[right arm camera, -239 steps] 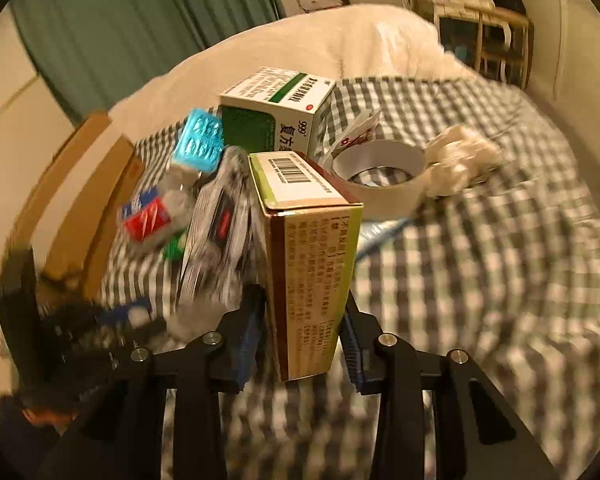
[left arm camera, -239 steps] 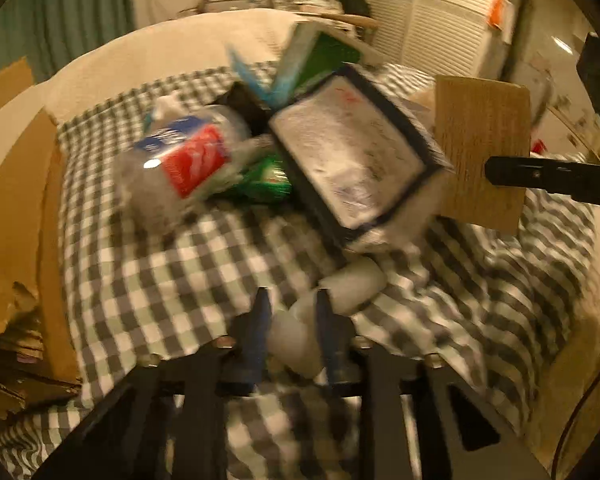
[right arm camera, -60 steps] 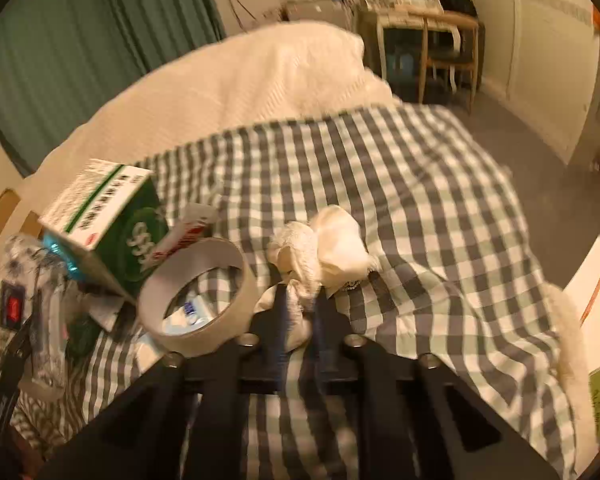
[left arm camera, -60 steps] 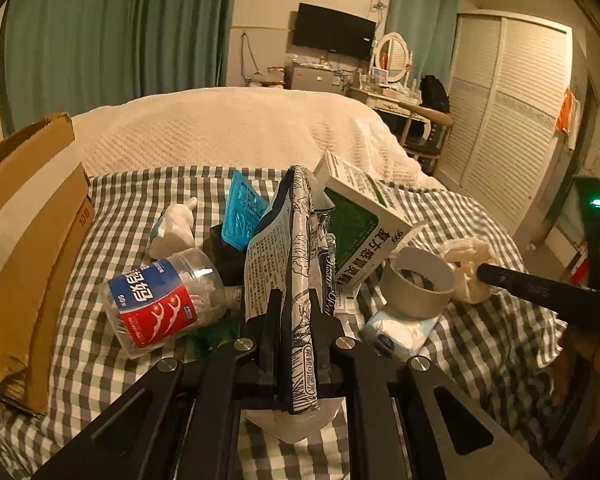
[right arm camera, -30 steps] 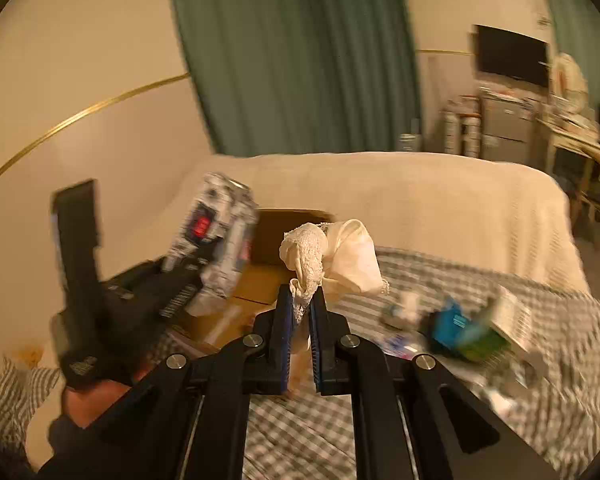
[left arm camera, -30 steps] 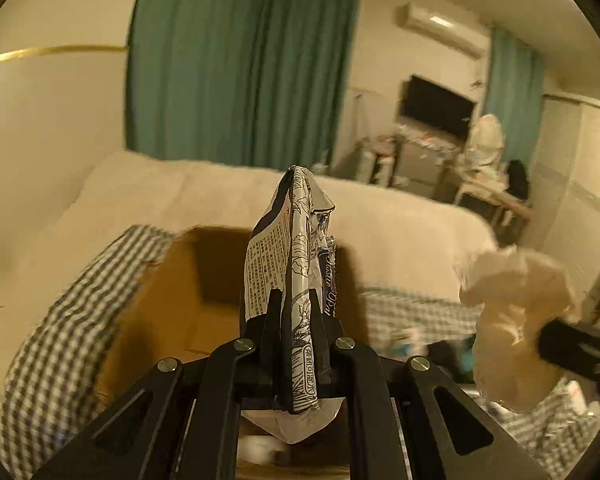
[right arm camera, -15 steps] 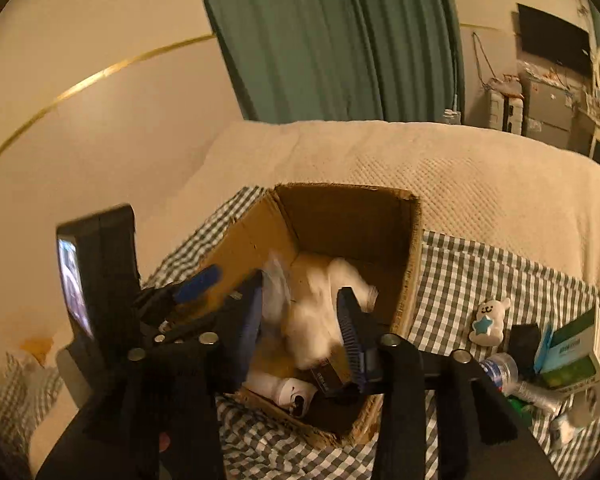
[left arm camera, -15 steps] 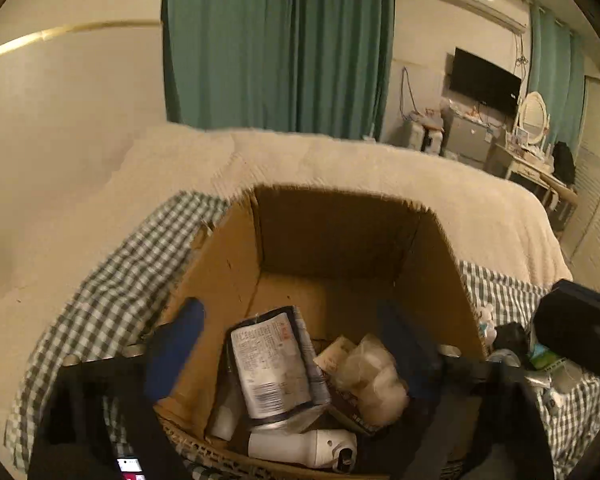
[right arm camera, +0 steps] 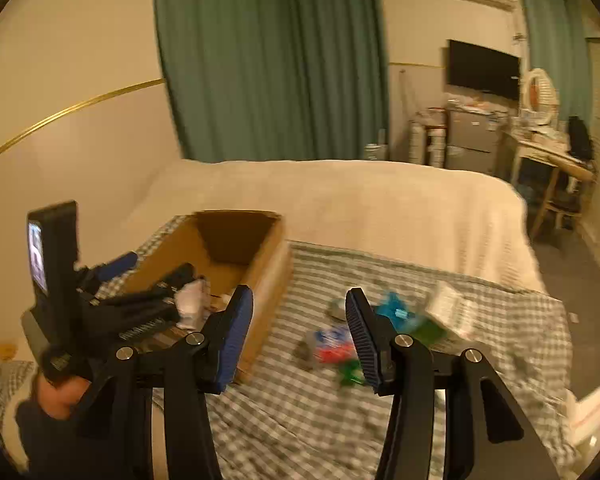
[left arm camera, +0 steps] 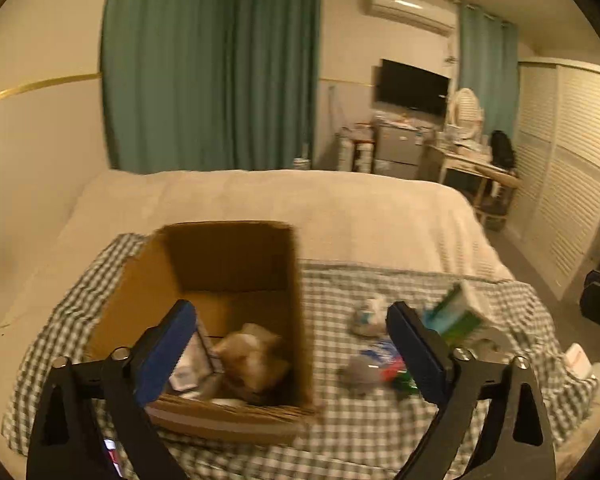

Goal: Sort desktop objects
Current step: 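Grasp the clear floss container with the left gripper while the right grasps the tape roll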

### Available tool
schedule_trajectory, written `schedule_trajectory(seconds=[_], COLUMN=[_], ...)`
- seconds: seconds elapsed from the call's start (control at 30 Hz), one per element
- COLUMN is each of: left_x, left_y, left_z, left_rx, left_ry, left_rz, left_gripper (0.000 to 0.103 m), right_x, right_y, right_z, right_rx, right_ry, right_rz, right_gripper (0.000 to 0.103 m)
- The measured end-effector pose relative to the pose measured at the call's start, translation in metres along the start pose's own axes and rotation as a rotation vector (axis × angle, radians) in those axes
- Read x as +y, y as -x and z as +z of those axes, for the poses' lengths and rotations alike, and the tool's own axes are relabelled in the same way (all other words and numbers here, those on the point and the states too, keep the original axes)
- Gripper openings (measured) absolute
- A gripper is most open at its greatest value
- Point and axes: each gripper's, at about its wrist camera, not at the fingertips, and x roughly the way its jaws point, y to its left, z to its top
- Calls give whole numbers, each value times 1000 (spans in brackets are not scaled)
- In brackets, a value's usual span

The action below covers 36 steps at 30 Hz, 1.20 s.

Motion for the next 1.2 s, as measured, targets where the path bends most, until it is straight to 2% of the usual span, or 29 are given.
schedule_trajectory(seconds=[0.2, 0.33, 0.4, 0.5, 0.63, 0.77, 0.93, 1.07, 1.17, 1.2], left_x=[-62, -86, -93, -94, -99, -107, -113, -111, -104, -101], left_y=[0, -23, -37, -54, -69, -81, -109, -128, -147, -152], left_z=[-12, -28, -38, -50, -62, -72, -94, -106, -108, -109], left_rx=[-2, 40, 64, 86, 91, 83, 137, 151, 186, 184], left_ry=[-54, -116, -130, -114, -105, -109, -88, -72, -7, 21], left_rz=[-101, -107, -96, -100, -147, -166, -157, -131, -101, -85], left_gripper=[100, 100, 100, 100, 100, 100, 100, 100, 100, 100], right_x=[-52, -78, -89, -108, -137, -164, -187, -193, -195, -195], right_y=[35, 34, 25, -2, -37, -53, -67, -81, -94, -97], right_z=[-22, -39, -51, -68, -80, -86, -102, -115, -122, -124], right_rx=[-15, -33, -53, -20, 34, 39, 35, 55, 87, 92], right_ry=[-13, -58, -72, -131, -209, -235, -261, -261, -257, -259], right_rz=[-103, -161, -185, -179, -175, -226, -271, -279, -284, -285], right_gripper=[48, 48, 56, 56, 56, 56, 58, 65, 69, 74])
